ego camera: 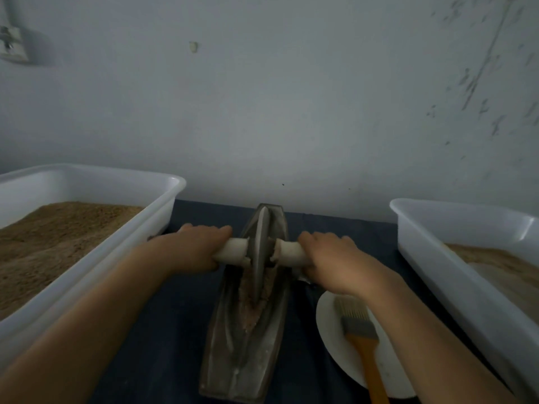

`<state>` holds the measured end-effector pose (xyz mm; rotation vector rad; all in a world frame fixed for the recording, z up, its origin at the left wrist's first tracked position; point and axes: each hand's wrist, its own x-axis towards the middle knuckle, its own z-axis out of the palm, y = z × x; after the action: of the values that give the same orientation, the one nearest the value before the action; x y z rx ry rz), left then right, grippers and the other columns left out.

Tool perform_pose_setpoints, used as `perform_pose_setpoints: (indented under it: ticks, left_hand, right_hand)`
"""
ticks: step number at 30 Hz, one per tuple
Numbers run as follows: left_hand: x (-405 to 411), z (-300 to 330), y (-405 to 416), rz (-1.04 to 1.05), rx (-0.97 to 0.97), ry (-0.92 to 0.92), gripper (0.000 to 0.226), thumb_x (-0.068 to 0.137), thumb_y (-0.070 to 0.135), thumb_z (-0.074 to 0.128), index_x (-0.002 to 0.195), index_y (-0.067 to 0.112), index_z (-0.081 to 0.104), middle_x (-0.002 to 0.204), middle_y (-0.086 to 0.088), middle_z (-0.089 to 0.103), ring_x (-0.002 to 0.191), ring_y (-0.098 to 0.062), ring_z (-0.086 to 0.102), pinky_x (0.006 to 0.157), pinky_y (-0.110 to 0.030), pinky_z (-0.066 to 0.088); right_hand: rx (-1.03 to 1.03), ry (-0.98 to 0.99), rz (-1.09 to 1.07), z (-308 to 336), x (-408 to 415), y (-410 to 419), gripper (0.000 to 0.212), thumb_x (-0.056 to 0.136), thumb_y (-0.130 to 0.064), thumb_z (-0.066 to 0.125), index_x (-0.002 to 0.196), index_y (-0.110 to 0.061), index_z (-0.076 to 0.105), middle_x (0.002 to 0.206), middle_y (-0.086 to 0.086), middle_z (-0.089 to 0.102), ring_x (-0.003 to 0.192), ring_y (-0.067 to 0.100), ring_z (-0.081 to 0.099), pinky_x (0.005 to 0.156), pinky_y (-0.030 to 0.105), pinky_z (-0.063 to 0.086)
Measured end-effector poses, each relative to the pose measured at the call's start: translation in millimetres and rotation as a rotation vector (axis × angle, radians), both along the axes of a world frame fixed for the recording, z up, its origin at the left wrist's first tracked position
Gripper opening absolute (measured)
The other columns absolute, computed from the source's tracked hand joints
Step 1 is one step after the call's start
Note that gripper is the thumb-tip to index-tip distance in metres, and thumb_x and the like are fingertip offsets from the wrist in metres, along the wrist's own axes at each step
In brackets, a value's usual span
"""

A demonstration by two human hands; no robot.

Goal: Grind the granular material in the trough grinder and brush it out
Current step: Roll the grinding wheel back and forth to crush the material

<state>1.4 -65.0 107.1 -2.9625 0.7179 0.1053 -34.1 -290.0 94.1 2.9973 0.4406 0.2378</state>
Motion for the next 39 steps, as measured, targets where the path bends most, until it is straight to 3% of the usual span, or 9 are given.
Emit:
perform_pose_setpoints:
  ticks: [4, 7, 13, 19, 21, 24, 29, 35, 39]
  left_hand:
    - [21.5, -33.7, -5.3, 0.004, -0.179, -0.477, 0.045, 0.089, 0.028, 0.056, 0.129, 0.022, 0.037, 0.128, 0.001, 0.046, 0.118, -0.020, 0.044, 0.100, -0.035, 0.030]
    - [28.4, -44.1, -7.0, -0.002, -0.332, -0.577, 0.051, 0.085, 0.025, 0.064, 0.131, 0.016, 0.045, 0.127, -0.005, 0.047, 0.117, -0.024, 0.044, 0.100, -0.035, 0.029]
    - [17.8, -28.5, 9.8, -0.110, -0.261, -0.316, 0.044, 0.091, 0.028, 0.055, 0.131, 0.024, 0.038, 0.128, 0.004, 0.045, 0.118, -0.013, 0.043, 0.101, -0.028, 0.029]
    - [-12.6, 14.3, 19.9, -0.213, -0.183, 0.090, 0.028, 0.085, 0.027, 0.064, 0.099, 0.042, 0.046, 0.098, 0.020, 0.053, 0.092, 0.002, 0.051, 0.077, -0.014, 0.037]
    - [-20.9, 24.6, 27.4, -0.252, -0.162, 0.217, 0.028, 0.080, 0.033, 0.069, 0.089, 0.048, 0.046, 0.087, 0.027, 0.053, 0.085, 0.011, 0.050, 0.070, -0.008, 0.036]
    - [-23.2, 29.6, 32.7, -0.251, -0.103, 0.234, 0.031, 0.076, 0.044, 0.070, 0.101, 0.048, 0.052, 0.095, 0.028, 0.054, 0.092, 0.013, 0.047, 0.077, -0.005, 0.036]
    - [-1.9, 12.5, 29.4, -0.083, -0.203, 0.135, 0.036, 0.082, 0.044, 0.065, 0.114, 0.037, 0.051, 0.105, 0.015, 0.058, 0.097, -0.003, 0.054, 0.083, -0.018, 0.041]
    - [23.9, -27.4, 12.1, -0.006, -0.168, -0.474, 0.046, 0.092, 0.046, 0.047, 0.133, 0.025, 0.038, 0.124, 0.003, 0.049, 0.114, -0.017, 0.047, 0.096, -0.030, 0.034]
    - [22.7, -30.6, 6.0, -0.070, -0.167, -0.622, 0.047, 0.094, 0.046, 0.043, 0.136, 0.024, 0.037, 0.127, 0.003, 0.049, 0.115, -0.017, 0.046, 0.101, -0.031, 0.031]
  right_hand:
    - [0.029, -0.297, -0.010, -20.4, 24.3, -7.6, 0.038, 0.087, -0.024, 0.056, 0.123, -0.018, 0.044, 0.116, 0.003, 0.050, 0.105, 0.022, 0.045, 0.078, 0.032, 0.027]
    - [0.109, -0.374, 0.044, -23.2, 29.9, -12.7, 0.034, 0.091, -0.023, 0.051, 0.124, -0.017, 0.050, 0.116, 0.004, 0.053, 0.106, 0.024, 0.046, 0.082, 0.032, 0.025]
    - [0.015, -0.193, 0.018, -9.4, 13.0, -6.4, 0.029, 0.094, -0.025, 0.046, 0.122, -0.017, 0.044, 0.114, 0.003, 0.053, 0.103, 0.022, 0.048, 0.074, 0.032, 0.024]
    - [0.089, 0.421, 0.048, 29.3, -28.7, -0.1, 0.020, 0.094, -0.033, 0.052, 0.094, -0.020, 0.037, 0.093, -0.001, 0.047, 0.085, 0.014, 0.046, 0.057, 0.021, 0.031]
    - [0.065, 0.548, 0.072, 41.0, -39.9, 0.5, 0.025, 0.092, -0.037, 0.055, 0.100, -0.020, 0.038, 0.093, -0.002, 0.048, 0.084, 0.011, 0.046, 0.059, 0.020, 0.034]
    - [0.047, 0.570, 0.075, 44.0, -43.6, 1.7, 0.028, 0.091, -0.038, 0.056, 0.105, -0.017, 0.043, 0.100, 0.001, 0.052, 0.088, 0.013, 0.049, 0.069, 0.027, 0.040]
    - [0.120, 0.388, 0.015, 25.1, -20.5, 1.5, 0.022, 0.093, -0.031, 0.054, 0.098, -0.017, 0.038, 0.098, 0.002, 0.050, 0.087, 0.015, 0.048, 0.061, 0.024, 0.034]
    - [0.077, -0.251, -0.039, -20.7, 24.3, -5.5, 0.032, 0.090, -0.018, 0.053, 0.120, -0.016, 0.045, 0.115, 0.003, 0.051, 0.104, 0.022, 0.046, 0.077, 0.031, 0.025]
    - [0.142, -0.257, -0.054, -29.7, 30.5, -9.8, 0.034, 0.088, -0.017, 0.055, 0.121, -0.016, 0.044, 0.113, 0.002, 0.051, 0.101, 0.021, 0.046, 0.074, 0.029, 0.023]
